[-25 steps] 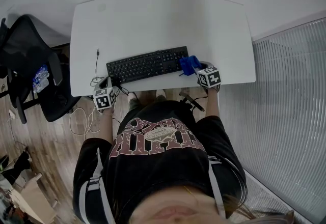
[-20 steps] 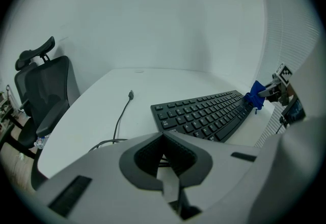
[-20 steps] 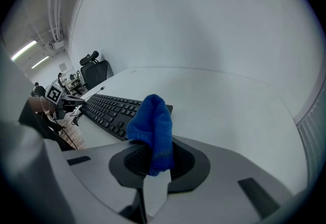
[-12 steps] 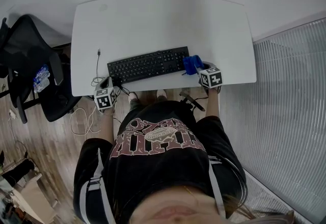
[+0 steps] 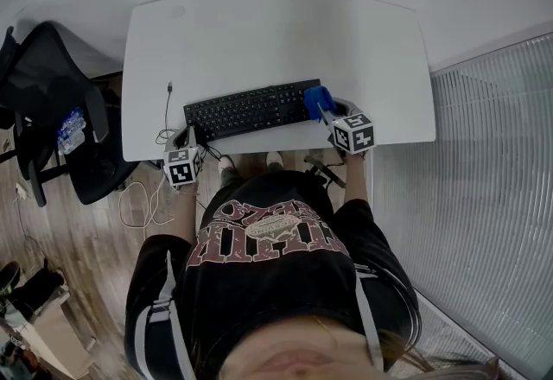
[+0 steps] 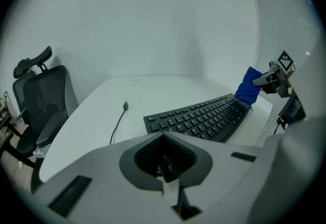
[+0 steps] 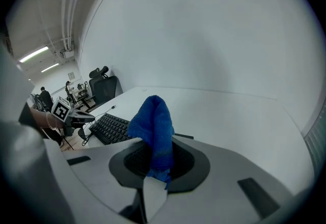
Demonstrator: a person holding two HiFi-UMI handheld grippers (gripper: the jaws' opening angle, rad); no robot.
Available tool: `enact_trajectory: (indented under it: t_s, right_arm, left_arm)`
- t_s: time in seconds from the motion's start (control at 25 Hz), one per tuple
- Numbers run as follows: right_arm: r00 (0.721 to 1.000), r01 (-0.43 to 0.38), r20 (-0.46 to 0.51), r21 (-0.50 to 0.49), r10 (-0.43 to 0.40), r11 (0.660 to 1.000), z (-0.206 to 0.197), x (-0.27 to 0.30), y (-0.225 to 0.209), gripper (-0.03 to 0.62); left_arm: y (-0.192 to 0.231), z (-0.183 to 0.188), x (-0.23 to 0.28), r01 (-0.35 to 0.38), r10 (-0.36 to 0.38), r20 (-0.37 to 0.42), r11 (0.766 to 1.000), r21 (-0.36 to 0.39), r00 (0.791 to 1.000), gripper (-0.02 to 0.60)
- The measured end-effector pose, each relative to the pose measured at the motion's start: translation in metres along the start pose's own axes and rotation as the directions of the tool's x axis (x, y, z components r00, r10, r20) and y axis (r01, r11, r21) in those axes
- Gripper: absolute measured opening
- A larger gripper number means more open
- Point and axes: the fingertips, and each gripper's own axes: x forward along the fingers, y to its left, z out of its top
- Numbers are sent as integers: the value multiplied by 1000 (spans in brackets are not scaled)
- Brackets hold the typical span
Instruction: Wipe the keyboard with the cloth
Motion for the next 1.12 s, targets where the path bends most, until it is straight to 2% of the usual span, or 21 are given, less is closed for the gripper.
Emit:
enact_trajectory:
  t_s: [0.4, 0.68, 1.12]
  right_arm:
    - [991, -128, 33, -94, 131, 987, 38, 32, 62, 55]
    - [980, -174, 77, -139, 186, 975, 61, 45, 94, 55]
    - [949, -238, 166, -179, 267, 955, 109, 48, 136, 55]
  left_arm:
    - [-42, 51, -3, 77, -77, 94, 997, 9, 993, 35]
    - [-68, 72, -4, 136, -139, 118, 990, 31, 983, 35]
    - [-110, 139, -23, 220, -230, 242, 973, 68, 943, 35]
